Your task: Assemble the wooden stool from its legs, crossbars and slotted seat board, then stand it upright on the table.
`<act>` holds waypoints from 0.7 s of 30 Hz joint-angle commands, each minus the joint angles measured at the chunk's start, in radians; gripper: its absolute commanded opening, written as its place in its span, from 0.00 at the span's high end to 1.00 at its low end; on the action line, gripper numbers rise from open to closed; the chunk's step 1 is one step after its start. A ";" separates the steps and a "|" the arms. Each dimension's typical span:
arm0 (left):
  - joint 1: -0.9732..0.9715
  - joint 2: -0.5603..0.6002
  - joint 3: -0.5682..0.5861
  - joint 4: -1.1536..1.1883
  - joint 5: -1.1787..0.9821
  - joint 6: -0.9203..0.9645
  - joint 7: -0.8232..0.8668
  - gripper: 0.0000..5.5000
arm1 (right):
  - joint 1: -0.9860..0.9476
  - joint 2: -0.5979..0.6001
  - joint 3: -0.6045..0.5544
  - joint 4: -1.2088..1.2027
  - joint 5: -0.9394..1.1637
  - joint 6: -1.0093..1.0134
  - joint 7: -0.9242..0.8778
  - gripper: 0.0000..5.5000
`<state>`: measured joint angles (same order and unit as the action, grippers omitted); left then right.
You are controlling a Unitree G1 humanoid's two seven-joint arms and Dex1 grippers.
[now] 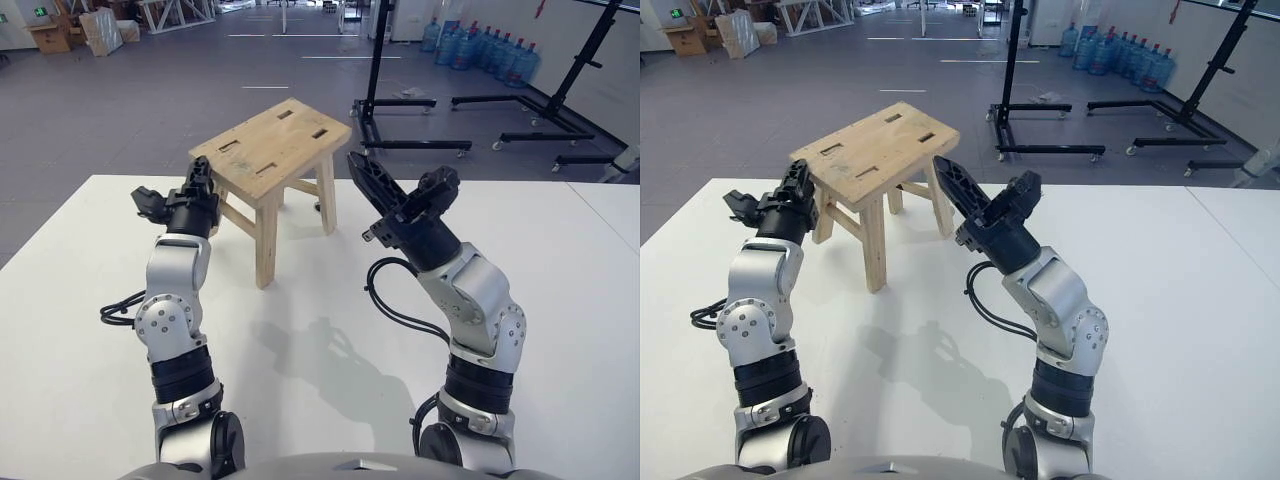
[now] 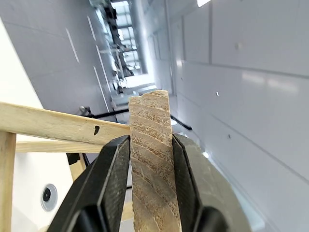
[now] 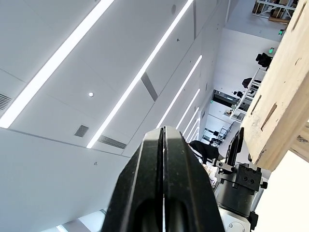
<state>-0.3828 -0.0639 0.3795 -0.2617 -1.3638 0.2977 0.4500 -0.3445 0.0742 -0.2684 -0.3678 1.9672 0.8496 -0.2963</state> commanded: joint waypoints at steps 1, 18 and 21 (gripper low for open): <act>0.052 -0.026 0.014 0.072 0.049 -0.009 0.070 0.78 | -0.005 -0.013 -0.012 0.004 0.005 0.018 0.019 1.00; 0.059 0.103 -0.021 0.028 0.176 0.086 -0.025 0.26 | 0.062 -0.161 0.063 0.038 -0.270 -0.063 0.371 0.76; 0.077 0.109 -0.021 0.007 0.190 0.092 -0.053 0.18 | 0.083 -0.130 0.093 0.028 -0.319 -0.107 0.397 0.67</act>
<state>-0.3240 0.0345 0.3602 -0.2388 -1.1906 0.3755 0.4029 -0.2776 -0.0671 -0.1908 -0.3263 1.6730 0.7661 0.0906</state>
